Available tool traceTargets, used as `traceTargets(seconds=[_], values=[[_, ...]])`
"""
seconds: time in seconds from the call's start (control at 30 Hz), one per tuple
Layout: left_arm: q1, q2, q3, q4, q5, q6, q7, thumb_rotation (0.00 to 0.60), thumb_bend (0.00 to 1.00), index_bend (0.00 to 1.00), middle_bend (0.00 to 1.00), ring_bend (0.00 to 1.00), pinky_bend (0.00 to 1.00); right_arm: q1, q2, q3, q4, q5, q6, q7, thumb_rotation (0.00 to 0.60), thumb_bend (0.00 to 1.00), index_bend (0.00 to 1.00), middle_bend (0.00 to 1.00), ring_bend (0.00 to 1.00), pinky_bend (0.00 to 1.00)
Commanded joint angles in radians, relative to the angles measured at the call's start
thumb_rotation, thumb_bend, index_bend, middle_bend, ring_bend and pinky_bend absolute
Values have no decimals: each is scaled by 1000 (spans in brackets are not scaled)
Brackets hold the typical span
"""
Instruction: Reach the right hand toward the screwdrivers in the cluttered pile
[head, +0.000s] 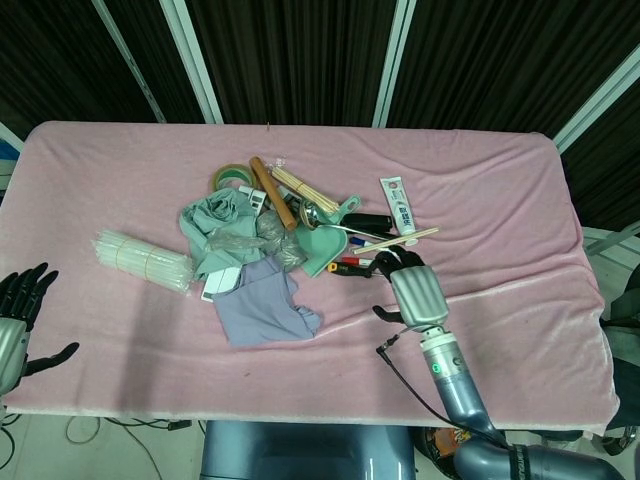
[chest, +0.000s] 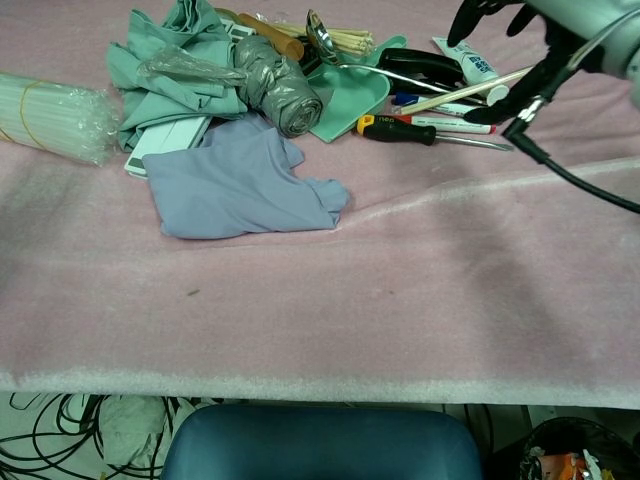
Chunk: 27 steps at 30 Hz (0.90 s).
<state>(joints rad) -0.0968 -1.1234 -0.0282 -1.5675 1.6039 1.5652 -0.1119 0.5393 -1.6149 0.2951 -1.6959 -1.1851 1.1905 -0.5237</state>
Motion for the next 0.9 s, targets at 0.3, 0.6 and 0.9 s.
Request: traceTargets(seconds=[0.3, 0.6, 0.9], values=[[-2, 3, -1, -4, -6, -6, -4, 600, 0, 0, 0, 0, 0, 137, -189, 79, 257, 161, -63, -74, 600, 287, 404, 319, 198, 264], [-5, 5, -2, -8, -11, -14, -7, 600, 0, 0, 0, 0, 0, 186, -237, 84, 376, 240, -103, -79, 600, 296, 416, 322, 198, 264], [-7, 6, -5, -9, -20, -20, -14, 600, 0, 0, 0, 0, 0, 221, -287, 79, 486, 265, -134, -43, 600, 298, 441, 338, 198, 264]])
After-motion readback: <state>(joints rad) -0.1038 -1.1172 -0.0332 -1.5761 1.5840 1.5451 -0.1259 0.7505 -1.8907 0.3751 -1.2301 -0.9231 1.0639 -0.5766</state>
